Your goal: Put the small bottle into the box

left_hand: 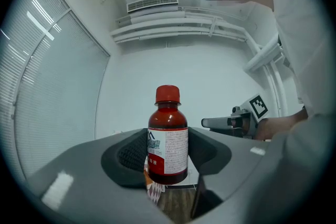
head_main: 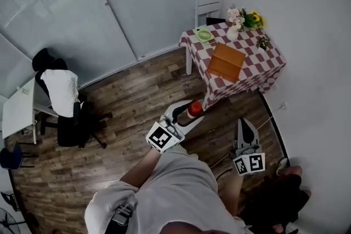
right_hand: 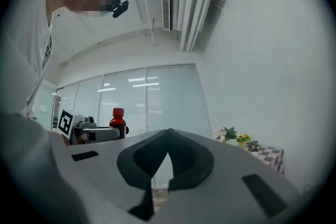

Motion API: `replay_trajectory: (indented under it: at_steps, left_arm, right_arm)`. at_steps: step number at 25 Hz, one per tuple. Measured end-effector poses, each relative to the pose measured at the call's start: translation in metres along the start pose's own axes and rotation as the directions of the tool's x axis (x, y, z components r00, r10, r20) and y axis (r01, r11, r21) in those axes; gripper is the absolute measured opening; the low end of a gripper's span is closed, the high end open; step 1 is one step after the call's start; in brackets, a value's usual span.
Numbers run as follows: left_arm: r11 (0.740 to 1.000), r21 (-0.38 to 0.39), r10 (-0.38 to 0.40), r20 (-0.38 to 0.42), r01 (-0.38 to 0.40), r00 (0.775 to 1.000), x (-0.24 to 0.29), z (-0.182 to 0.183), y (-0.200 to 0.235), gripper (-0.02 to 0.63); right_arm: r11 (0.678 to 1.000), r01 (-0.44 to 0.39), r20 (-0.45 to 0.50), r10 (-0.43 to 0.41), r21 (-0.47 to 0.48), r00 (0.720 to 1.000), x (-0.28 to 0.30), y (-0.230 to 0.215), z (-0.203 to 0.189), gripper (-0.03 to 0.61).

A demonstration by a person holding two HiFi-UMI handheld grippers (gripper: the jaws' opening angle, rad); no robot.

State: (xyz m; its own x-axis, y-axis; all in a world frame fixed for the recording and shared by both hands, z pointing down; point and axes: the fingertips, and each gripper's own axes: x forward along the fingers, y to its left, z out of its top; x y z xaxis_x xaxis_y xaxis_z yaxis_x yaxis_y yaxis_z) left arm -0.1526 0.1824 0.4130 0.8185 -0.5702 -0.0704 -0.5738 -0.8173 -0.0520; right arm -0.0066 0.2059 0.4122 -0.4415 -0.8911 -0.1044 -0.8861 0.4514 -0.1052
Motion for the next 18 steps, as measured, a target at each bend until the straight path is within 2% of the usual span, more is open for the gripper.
replay_trajectory:
  at_steps: [4, 9, 15, 18]
  left_arm:
    - [0.999, 0.034, 0.011, -0.007, -0.011, 1.0, -0.011, 0.003, -0.007, 0.221]
    - [0.999, 0.04, 0.036, -0.011, -0.035, 0.999, -0.017, 0.004, -0.009, 0.221]
    - [1.0, 0.005, 0.03, -0.026, -0.03, 0.999, 0.008, -0.016, 0.003, 0.221]
    - [1.0, -0.008, 0.016, 0.003, -0.016, 1.0, 0.029, -0.016, 0.02, 0.221]
  right_arm:
    - [0.998, -0.025, 0.014, 0.025, 0.055, 1.0, 0.001, 0.002, -0.01, 0.002]
    - [0.995, -0.053, 0.004, 0.053, 0.089, 0.999, 0.0, 0.005, -0.017, 0.002]
    - [0.995, -0.037, -0.015, 0.038, 0.094, 0.999, 0.012, -0.022, -0.023, 0.002]
    - [0.997, -0.031, -0.022, 0.033, 0.075, 0.999, 0.032, -0.04, -0.02, 0.002]
